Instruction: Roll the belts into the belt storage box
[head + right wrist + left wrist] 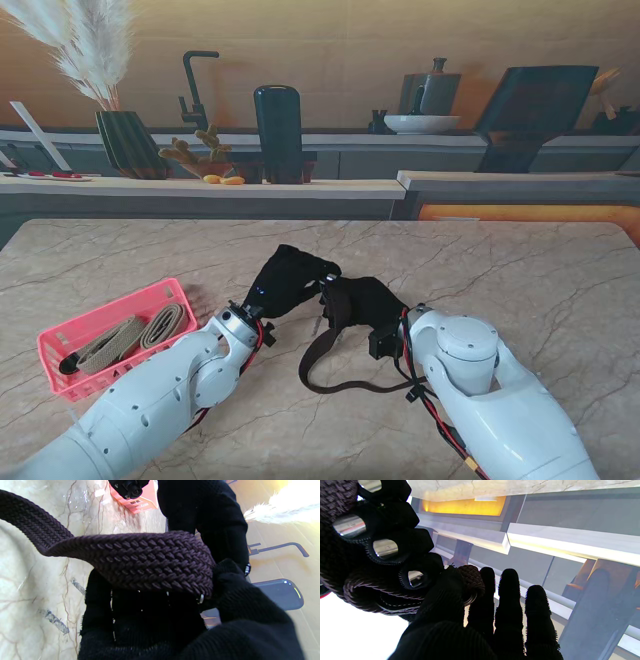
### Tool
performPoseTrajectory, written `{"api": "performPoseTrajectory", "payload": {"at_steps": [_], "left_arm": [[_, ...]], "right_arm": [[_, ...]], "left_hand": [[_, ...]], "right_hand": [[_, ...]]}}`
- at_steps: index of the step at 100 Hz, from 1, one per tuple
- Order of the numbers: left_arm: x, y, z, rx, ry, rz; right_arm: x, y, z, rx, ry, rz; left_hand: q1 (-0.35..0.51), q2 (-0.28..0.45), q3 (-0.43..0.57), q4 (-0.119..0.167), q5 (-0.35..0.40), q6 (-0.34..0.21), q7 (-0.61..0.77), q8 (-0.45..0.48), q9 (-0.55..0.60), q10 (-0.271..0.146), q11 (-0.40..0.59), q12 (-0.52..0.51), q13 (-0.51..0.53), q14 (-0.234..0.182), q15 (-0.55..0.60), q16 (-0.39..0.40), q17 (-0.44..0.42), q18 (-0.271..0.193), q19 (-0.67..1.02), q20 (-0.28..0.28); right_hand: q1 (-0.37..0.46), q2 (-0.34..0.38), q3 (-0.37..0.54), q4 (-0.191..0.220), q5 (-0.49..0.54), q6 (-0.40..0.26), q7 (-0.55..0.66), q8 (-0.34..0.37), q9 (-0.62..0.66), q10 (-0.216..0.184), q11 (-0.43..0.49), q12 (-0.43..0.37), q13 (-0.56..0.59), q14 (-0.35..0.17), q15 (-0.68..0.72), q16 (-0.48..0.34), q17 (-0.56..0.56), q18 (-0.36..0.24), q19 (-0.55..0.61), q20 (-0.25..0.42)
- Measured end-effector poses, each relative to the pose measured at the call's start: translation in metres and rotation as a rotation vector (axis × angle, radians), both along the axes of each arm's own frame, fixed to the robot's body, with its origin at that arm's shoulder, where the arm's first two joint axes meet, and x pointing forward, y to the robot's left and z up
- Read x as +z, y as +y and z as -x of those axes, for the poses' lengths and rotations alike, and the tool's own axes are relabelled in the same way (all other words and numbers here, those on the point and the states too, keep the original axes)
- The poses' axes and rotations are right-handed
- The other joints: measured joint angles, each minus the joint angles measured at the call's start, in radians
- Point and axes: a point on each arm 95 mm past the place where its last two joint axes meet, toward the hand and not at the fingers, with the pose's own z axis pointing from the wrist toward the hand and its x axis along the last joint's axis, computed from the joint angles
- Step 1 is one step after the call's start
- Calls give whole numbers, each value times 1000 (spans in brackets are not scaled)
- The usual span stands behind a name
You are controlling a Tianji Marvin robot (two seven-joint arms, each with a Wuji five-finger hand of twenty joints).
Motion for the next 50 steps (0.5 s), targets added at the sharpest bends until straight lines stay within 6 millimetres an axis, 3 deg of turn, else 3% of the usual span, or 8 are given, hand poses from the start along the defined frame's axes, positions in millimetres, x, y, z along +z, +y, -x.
{"api": "performPoseTrajectory", "payload": {"at_steps": [8,16,26,50], "left_arm": [[-1,0,0,9,3,4],[-2,2,0,25,20,30],[-4,4,-2,67,95,124],[-11,0,3,92,165,173]], "right_arm": [[0,-1,1,11,-13,8],[0,-3,3,35,-17,2],[1,-5,4,62,-32,13],[3,-11,6,99,-133,128]], "left_hand": [[0,0,-6,0,1,0,0,0,12,-1,0,0,11,0,4,0,7,3,7,5],[-3,0,-22,-26,12,0,8,0,25,-4,1,0,15,0,5,-1,9,4,7,9],[-3,0,-30,-34,21,0,20,0,25,-3,1,0,20,0,5,-10,11,17,7,9],[-4,0,-64,-35,41,6,27,0,65,-2,1,0,51,5,11,-11,39,20,7,9]], "right_hand": [[-1,8,-1,0,-24,0,-20,-3,-25,1,-16,-10,-11,-2,-30,-16,-10,0,-2,-4],[-14,10,-1,1,-51,-6,-79,-4,-55,1,-31,-11,-23,-7,-59,-29,-12,0,-12,-5],[-96,8,20,58,-47,-41,-196,90,-84,5,-53,-11,-47,-17,-85,-35,-22,0,-27,-5],[-245,8,-62,61,-61,-40,-308,129,-125,32,-94,-23,-71,-6,-133,-46,-37,14,-54,-5]]}}
